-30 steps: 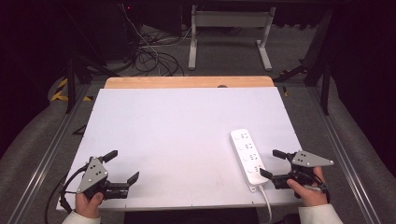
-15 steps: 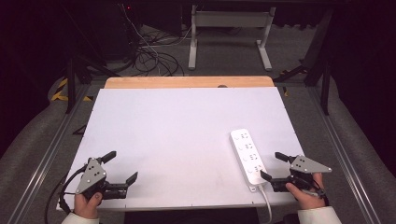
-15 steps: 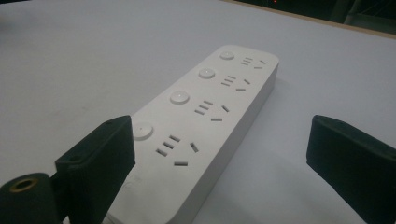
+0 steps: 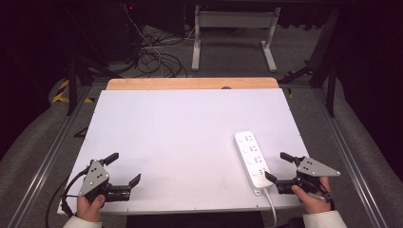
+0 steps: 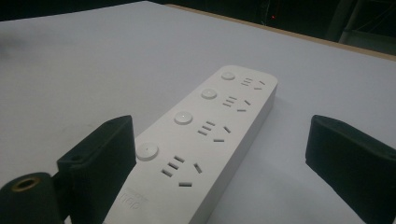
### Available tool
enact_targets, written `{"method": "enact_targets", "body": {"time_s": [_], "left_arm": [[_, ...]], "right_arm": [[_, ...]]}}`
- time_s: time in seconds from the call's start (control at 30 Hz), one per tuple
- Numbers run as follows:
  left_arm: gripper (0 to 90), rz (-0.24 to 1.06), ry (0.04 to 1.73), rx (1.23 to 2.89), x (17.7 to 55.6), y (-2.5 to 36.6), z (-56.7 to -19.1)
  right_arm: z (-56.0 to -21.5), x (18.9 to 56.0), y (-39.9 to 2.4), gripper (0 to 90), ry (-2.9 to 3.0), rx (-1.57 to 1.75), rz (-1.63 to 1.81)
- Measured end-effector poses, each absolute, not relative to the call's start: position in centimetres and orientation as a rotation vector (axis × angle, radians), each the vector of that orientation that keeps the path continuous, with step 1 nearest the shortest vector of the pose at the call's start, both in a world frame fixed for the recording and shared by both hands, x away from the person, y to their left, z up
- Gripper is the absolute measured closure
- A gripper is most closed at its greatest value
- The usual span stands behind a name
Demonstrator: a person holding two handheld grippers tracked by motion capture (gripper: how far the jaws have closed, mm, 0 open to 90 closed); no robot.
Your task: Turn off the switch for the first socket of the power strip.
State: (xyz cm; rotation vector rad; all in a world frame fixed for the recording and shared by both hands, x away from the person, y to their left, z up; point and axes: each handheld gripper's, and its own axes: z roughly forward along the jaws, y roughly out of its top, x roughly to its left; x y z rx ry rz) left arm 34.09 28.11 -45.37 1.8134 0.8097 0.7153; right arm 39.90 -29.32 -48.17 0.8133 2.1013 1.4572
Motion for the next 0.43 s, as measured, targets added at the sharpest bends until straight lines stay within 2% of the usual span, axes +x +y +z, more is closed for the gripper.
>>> {"method": "enact_targets", "body": {"time_s": [0.43], "left_arm": [[2.2, 0.717, 0.813, 1.809, 34.07, 28.12, -45.38]], "right_arm": [[-48.0, 39.78, -29.27, 9.8, 2.082, 0.798, 1.434]]}}
